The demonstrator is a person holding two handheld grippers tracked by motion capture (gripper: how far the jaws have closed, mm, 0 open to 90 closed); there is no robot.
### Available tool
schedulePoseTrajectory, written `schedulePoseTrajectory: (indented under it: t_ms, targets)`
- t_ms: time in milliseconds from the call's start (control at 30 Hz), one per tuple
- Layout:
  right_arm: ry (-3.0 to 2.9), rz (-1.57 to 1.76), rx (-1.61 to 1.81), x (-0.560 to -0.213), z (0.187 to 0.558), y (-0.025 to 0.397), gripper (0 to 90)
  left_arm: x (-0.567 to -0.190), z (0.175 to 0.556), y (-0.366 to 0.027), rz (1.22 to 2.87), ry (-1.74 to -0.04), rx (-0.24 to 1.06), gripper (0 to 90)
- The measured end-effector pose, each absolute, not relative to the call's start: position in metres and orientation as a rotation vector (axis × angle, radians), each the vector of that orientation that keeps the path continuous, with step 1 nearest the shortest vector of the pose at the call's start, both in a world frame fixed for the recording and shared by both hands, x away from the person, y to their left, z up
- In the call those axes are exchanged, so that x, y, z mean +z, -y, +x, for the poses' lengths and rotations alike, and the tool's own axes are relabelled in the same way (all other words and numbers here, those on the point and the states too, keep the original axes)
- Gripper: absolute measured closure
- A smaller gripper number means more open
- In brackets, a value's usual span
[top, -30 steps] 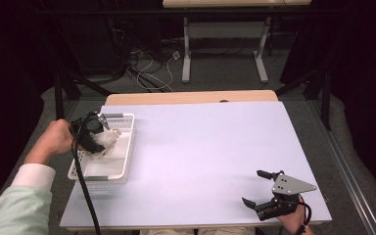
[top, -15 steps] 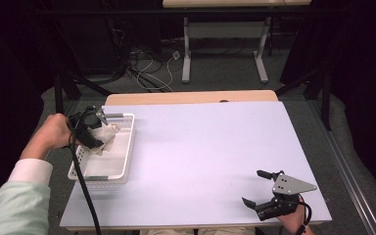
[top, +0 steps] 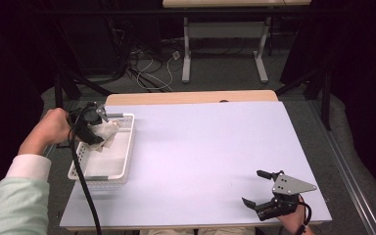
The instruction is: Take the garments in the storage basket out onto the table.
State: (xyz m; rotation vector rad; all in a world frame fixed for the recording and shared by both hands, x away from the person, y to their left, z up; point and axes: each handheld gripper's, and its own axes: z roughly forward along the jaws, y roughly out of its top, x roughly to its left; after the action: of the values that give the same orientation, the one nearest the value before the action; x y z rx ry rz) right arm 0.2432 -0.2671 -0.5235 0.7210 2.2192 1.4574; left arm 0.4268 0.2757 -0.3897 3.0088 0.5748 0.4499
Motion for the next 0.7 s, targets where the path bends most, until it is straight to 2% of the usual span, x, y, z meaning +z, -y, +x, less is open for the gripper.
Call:
schedulePoseTrajectory:
  t_ms: [700]
  targets:
    - [-2.242,0.742,1.459,-0.524,0.245,0.267,0.0,-0.373,0.426,-0.263,3.032,-0.501,0.504,42.0]
